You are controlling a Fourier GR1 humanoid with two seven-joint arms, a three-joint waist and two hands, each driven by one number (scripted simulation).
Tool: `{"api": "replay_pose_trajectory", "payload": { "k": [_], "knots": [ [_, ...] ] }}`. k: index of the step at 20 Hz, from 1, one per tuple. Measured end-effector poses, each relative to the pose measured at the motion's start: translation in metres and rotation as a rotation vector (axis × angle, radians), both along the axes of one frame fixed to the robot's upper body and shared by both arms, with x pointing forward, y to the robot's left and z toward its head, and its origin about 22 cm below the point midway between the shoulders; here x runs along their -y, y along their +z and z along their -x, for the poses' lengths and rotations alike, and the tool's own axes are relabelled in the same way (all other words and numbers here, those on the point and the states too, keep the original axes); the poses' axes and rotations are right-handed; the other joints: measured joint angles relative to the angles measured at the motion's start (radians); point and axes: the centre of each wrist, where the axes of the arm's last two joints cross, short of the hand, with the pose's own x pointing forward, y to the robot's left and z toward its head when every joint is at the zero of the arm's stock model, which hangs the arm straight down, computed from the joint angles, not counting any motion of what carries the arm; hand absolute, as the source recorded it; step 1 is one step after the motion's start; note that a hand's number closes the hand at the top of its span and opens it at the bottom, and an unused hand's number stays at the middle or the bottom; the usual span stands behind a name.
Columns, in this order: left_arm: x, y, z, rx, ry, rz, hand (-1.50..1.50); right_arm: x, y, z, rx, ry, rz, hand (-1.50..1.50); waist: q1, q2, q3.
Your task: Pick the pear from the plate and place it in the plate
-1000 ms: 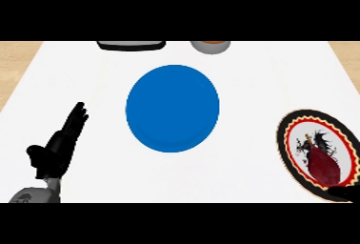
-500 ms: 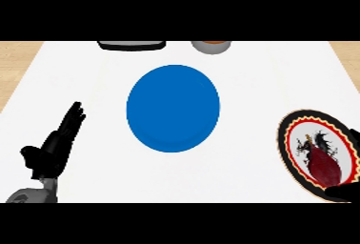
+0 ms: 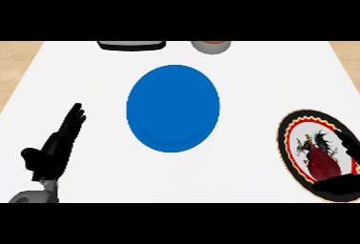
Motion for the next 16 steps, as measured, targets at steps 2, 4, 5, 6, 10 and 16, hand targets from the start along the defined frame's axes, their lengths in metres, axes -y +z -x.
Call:
{"api": "replay_pose_trajectory", "payload": {
  "k": [2, 4, 5, 6, 10, 16],
  "knots": [
    [-0.001, 0.003, -0.004, -0.001, -0.006, 0.001, 0.00, -0.001, -0.004, -0.007, -0.017, 0.001, 0.019, -1.50, 0.000, 0.000, 0.000],
    [-0.002, 0.007, -0.003, 0.001, -0.004, 0.002, 0.00, 0.004, -0.011, -0.012, -0.028, -0.005, 0.026, -1.50, 0.002, 0.000, 0.000],
    [0.000, 0.008, -0.004, -0.002, -0.006, 0.005, 0.00, 0.001, -0.018, -0.011, -0.031, -0.005, 0.027, -1.50, 0.001, 0.000, 0.000],
    [0.002, 0.007, -0.005, -0.004, -0.008, 0.001, 0.00, 0.001, -0.020, -0.012, -0.033, -0.007, 0.030, -1.50, 0.001, 0.000, 0.000],
    [0.005, 0.006, -0.004, 0.000, -0.006, -0.001, 0.00, 0.000, -0.032, -0.009, -0.037, 0.025, 0.011, 1.50, 0.000, -0.001, -0.003],
    [0.000, 0.002, -0.005, -0.003, -0.006, -0.004, 0.00, 0.002, -0.045, -0.015, 0.007, 0.069, 0.024, 1.50, -0.004, -0.008, -0.019]
  ]
}}
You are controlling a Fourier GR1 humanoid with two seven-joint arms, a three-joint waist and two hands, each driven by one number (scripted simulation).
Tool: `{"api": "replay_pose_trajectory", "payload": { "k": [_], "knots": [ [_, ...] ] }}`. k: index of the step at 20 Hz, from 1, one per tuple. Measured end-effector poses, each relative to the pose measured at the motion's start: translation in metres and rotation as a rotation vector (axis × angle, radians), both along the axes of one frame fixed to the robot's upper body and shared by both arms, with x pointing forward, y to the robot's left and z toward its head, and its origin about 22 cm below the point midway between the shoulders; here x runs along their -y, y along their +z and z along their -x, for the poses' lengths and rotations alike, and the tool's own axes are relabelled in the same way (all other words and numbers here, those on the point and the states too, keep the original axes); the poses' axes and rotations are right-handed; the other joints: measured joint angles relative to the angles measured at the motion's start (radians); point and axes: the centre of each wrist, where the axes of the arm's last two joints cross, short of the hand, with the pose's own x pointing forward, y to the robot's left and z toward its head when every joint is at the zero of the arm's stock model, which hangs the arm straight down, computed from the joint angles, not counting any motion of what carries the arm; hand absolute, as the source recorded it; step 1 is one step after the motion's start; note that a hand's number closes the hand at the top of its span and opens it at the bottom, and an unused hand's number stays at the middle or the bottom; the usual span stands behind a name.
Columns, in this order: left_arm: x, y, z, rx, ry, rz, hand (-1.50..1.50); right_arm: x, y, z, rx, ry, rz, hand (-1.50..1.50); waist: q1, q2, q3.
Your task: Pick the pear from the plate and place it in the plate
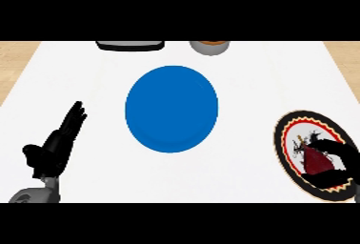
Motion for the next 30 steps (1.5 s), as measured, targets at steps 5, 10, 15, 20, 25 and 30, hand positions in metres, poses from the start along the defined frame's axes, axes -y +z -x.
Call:
{"api": "replay_pose_trajectory", "payload": {
  "k": [5, 10, 15, 20, 25, 30],
  "knots": [
    [-0.001, 0.000, -0.002, -0.002, -0.008, 0.003, 0.00, -0.008, -0.001, -0.009, 0.055, 0.075, 0.037, 1.50, 0.003, 0.001, 0.001],
    [0.006, 0.001, -0.007, 0.006, -0.027, 0.006, 0.00, -0.019, 0.018, -0.040, 0.156, 0.356, 0.177, 1.50, 0.032, 0.013, 0.015],
    [0.010, 0.001, -0.011, 0.006, -0.021, 0.008, 0.00, -0.023, 0.033, -0.067, 0.344, 0.514, 0.302, 1.50, 0.030, 0.014, 0.019],
    [0.001, -0.001, 0.002, 0.001, -0.011, 0.003, 0.00, -0.028, 0.047, -0.074, 0.493, 0.597, 0.315, 1.50, 0.015, 0.009, 0.019],
    [-0.004, -0.005, 0.004, -0.001, 0.007, 0.006, 0.00, -0.040, 0.084, -0.071, 0.622, 0.628, 0.312, 1.50, 0.002, 0.006, 0.018],
    [0.000, -0.006, 0.002, 0.001, 0.012, 0.002, 0.00, -0.054, 0.117, -0.066, 0.796, 0.608, 0.295, 1.50, -0.003, 0.005, 0.018]
  ]
}}
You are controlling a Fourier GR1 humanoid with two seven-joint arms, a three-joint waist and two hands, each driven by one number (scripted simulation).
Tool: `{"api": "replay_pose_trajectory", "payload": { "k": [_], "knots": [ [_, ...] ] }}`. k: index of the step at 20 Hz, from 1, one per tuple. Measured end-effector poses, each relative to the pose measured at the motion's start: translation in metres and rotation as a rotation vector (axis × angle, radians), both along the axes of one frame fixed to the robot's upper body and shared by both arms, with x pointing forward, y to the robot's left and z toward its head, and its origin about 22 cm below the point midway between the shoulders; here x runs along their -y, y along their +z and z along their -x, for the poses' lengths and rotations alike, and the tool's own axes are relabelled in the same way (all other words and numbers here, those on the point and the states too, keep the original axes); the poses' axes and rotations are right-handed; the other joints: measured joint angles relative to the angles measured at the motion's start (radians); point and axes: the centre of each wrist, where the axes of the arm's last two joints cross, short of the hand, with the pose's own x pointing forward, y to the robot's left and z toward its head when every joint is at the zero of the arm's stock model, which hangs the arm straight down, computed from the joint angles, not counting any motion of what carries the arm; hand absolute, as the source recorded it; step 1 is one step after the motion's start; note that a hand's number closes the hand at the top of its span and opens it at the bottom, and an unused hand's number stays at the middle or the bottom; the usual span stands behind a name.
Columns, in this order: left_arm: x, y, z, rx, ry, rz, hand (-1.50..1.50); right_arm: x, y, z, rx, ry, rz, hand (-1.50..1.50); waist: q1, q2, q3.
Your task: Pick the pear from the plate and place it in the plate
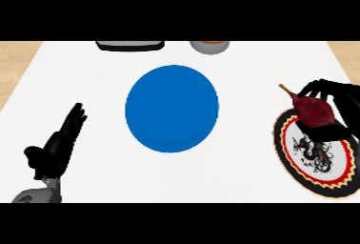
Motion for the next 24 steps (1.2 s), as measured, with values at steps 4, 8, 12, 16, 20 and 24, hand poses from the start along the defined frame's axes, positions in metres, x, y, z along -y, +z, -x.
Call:
{"api": "replay_pose_trajectory", "payload": {
  "k": [4, 8, 12, 16, 20, 24],
  "knots": [
    [0.005, 0.006, -0.002, -0.007, -0.007, 0.002, 0.00, -0.019, 0.018, 0.006, 0.076, 0.012, -0.043, 1.50, 0.003, 0.000, 0.000],
    [0.005, 0.005, 0.002, 0.000, -0.011, 0.003, 0.00, -0.043, 0.038, 0.004, 0.090, 0.044, -0.074, 1.50, 0.006, 0.001, 0.000],
    [0.007, 0.007, 0.000, -0.003, -0.011, 0.003, 0.00, -0.075, 0.055, -0.010, 0.088, 0.071, -0.086, 1.50, 0.011, 0.002, 0.000],
    [0.005, 0.005, -0.002, -0.005, -0.023, 0.004, 0.00, -0.112, 0.055, -0.027, 0.061, 0.110, -0.091, 1.50, 0.014, 0.003, 0.000],
    [0.002, 0.001, -0.001, -0.002, -0.025, 0.002, 0.00, -0.153, 0.051, -0.039, 0.012, 0.155, -0.101, 1.50, 0.017, 0.004, 0.000],
    [0.007, 0.003, -0.004, 0.002, -0.019, 0.000, 0.00, -0.192, 0.043, -0.046, -0.012, 0.185, -0.107, 1.50, 0.017, 0.004, 0.000]
  ]
}}
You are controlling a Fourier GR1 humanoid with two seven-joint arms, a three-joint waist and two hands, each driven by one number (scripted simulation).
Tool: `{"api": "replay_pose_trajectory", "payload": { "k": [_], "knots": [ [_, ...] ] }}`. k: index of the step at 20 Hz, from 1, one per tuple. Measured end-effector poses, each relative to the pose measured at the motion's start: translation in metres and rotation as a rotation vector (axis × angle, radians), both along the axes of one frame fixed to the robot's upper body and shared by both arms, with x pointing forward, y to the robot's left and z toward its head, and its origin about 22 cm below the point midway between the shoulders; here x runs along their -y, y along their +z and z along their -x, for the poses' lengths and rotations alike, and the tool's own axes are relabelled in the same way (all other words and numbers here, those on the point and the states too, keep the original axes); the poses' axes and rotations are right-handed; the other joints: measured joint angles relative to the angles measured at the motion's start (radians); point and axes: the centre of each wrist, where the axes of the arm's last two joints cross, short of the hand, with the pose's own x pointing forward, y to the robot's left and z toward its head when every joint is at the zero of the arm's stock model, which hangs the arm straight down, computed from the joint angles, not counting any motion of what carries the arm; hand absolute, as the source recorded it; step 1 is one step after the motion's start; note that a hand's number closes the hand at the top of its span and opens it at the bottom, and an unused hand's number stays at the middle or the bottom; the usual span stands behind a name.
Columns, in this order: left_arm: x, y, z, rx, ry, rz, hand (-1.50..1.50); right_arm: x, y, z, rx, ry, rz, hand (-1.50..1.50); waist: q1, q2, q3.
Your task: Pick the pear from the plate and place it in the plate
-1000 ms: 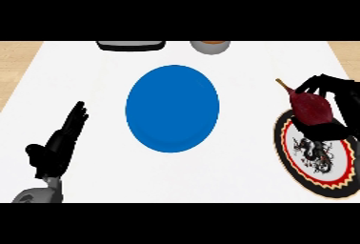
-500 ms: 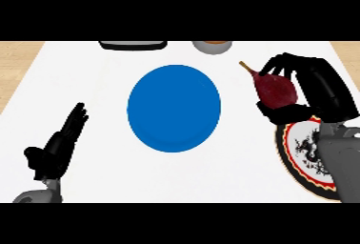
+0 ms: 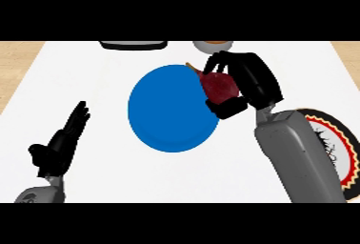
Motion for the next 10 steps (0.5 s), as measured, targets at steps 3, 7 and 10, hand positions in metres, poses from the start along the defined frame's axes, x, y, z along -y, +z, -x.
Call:
{"api": "replay_pose_trajectory", "payload": {
  "k": [3, 7, 10],
  "knots": [
    [-0.001, 0.002, 0.000, 0.001, -0.002, -0.006, 0.00, -0.025, -0.022, -0.005, -0.015, 0.014, 0.000, 1.50, 0.002, 0.001, 0.000],
    [-0.004, 0.001, 0.001, 0.002, -0.011, 0.001, 0.00, -0.058, -0.034, -0.016, -0.041, 0.021, 0.001, 1.50, 0.007, 0.002, 0.000],
    [0.001, 0.003, -0.003, 0.004, -0.023, 0.001, 0.00, -0.072, -0.048, -0.019, -0.067, -0.012, -0.067, 1.50, 0.019, 0.005, 0.000]
  ]
}}
